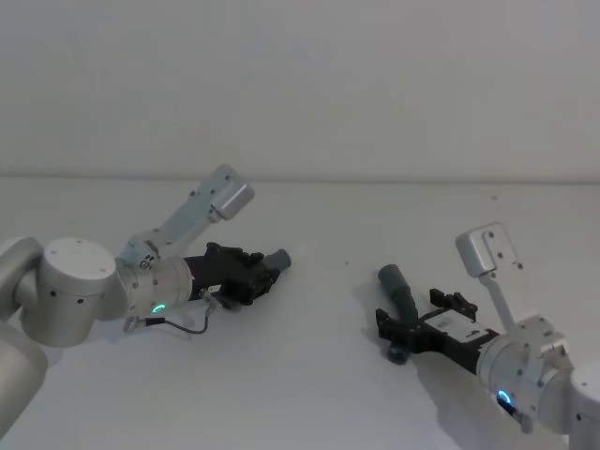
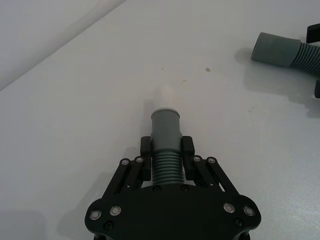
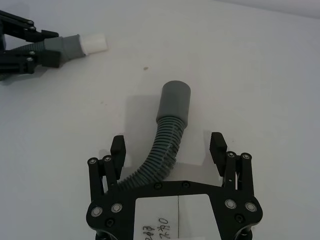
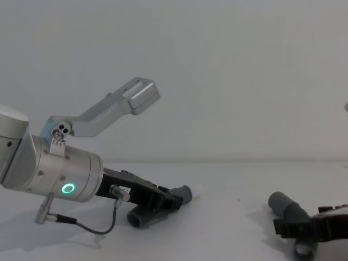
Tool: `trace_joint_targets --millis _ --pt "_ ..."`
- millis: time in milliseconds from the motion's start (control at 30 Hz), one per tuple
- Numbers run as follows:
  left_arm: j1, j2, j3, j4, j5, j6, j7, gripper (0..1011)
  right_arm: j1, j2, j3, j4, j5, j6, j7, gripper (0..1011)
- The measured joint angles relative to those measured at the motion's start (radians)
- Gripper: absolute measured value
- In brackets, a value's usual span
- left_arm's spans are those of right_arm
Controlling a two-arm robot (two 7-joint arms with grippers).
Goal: Use both hands to pick up one end of the pipe from the table, align the ends, and insert them.
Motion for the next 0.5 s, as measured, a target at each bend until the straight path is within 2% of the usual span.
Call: trace_joint_targets --millis 400,500 --pt "0.0 0.0 0.0 0.0 0.0 0.0 0.0 347 0.011 -0.02 0.008 0.014 -0.005 0.017 -0.008 1001" --pt "0.0 0.0 0.0 0.0 0.0 0.0 0.0 347 0.012 -0.022 0.009 0.016 -0.006 0.02 -0.009 971"
